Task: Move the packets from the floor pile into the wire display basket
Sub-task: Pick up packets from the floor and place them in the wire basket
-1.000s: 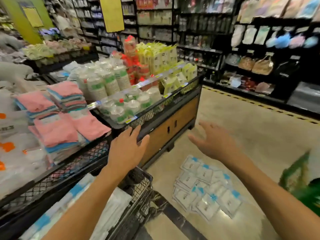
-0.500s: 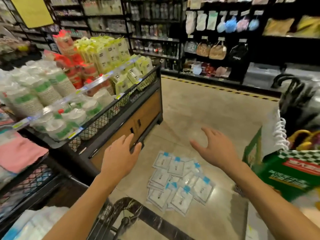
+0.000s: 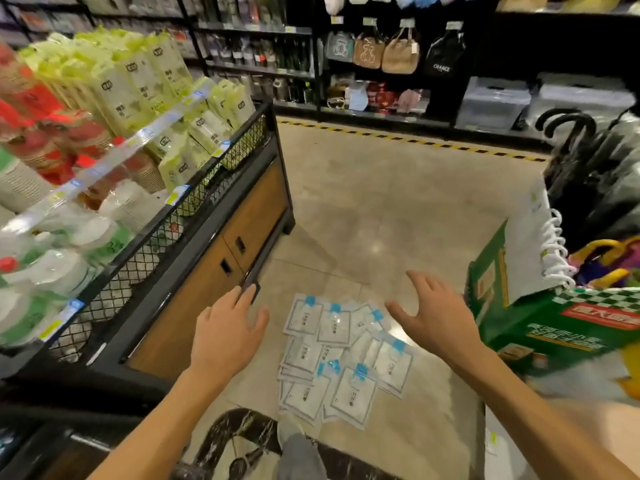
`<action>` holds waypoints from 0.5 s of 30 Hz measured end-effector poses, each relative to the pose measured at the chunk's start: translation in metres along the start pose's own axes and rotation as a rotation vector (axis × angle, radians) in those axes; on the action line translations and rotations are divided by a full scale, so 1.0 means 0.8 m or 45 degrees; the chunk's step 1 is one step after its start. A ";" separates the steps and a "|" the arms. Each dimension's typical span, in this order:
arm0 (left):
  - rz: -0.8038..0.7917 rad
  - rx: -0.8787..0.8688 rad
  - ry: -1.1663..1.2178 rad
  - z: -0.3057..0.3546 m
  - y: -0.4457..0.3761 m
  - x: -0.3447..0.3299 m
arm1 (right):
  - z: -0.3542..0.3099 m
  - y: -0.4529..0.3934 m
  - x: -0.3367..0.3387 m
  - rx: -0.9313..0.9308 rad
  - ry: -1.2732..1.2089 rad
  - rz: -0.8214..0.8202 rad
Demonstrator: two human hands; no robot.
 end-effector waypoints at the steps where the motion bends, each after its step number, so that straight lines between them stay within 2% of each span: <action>1: -0.024 -0.024 -0.024 -0.003 -0.021 -0.005 | -0.004 -0.014 -0.007 -0.031 0.004 -0.002; 8: -0.060 -0.138 -0.070 -0.026 -0.163 -0.026 | -0.043 -0.119 -0.049 -0.152 0.085 0.013; 12: -0.143 -0.129 -0.108 -0.048 -0.230 -0.073 | -0.042 -0.176 -0.095 -0.186 0.116 -0.044; 15: -0.210 -0.086 -0.112 -0.069 -0.265 -0.138 | -0.026 -0.216 -0.157 -0.203 0.097 -0.119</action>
Point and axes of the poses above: each hand's wrist, its own y-axis away from the middle knuckle, its own x-axis out of the back of the hand, z = x × y, the point moved 1 cm from there along -y, towards the middle knuckle, and after that the axes turned 4 degrees about -z, right-handed, at the moved point
